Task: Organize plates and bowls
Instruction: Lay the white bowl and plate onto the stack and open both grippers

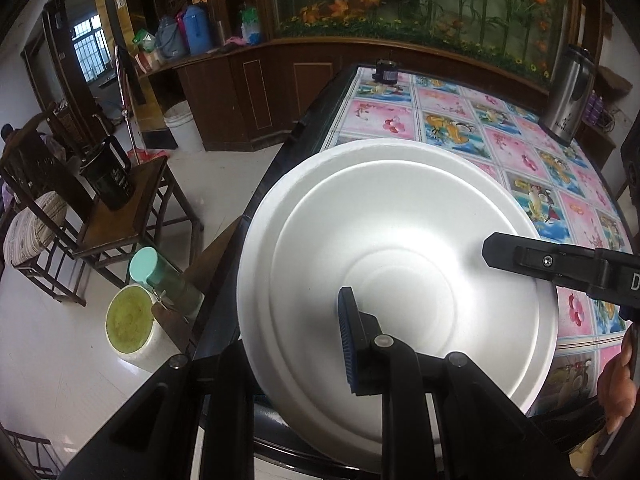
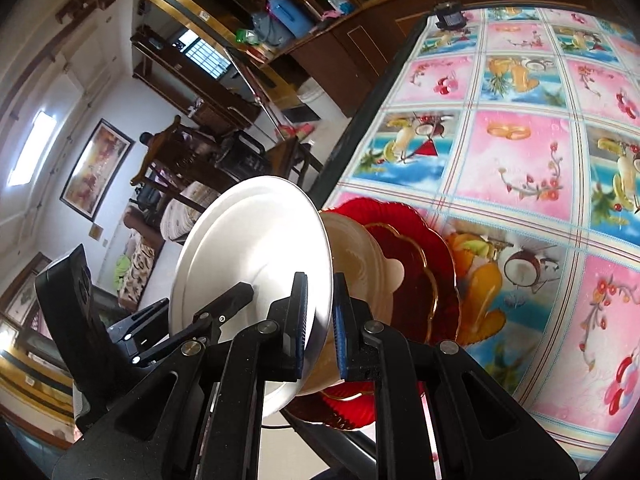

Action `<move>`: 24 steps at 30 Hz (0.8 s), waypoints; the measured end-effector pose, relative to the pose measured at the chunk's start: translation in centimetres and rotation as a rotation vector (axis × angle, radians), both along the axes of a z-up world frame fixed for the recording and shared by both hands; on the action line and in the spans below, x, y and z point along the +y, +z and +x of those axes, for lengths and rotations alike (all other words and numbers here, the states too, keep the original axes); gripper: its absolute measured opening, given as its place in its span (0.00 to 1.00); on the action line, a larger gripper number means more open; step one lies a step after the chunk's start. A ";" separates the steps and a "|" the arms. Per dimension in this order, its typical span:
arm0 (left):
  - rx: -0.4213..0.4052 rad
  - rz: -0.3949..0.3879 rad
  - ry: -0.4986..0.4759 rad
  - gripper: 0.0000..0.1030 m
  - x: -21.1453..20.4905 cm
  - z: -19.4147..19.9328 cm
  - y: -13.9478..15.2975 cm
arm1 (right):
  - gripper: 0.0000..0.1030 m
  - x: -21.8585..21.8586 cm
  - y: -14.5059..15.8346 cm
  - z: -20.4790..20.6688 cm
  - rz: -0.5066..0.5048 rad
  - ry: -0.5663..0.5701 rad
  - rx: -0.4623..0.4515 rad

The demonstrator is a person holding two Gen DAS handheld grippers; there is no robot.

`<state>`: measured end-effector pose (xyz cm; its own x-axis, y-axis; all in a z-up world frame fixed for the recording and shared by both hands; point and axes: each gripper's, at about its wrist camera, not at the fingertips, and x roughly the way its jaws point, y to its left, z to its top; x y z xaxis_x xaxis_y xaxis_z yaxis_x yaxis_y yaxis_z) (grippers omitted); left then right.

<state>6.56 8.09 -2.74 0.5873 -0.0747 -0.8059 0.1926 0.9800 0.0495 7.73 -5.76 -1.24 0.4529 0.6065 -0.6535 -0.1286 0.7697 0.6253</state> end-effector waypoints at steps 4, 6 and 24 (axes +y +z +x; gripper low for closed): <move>0.003 0.002 0.000 0.19 0.3 -0.4 0.0 | 0.11 0.4 -0.3 0.1 -0.010 0.004 0.001; 0.002 0.017 -0.002 0.20 0.2 -0.6 0.0 | 0.11 0.4 -0.3 0.2 -0.013 0.005 0.000; -0.280 0.224 0.045 0.71 -2.0 -3.3 5.0 | 0.12 -6.2 1.3 -1.7 -0.077 -0.126 -0.210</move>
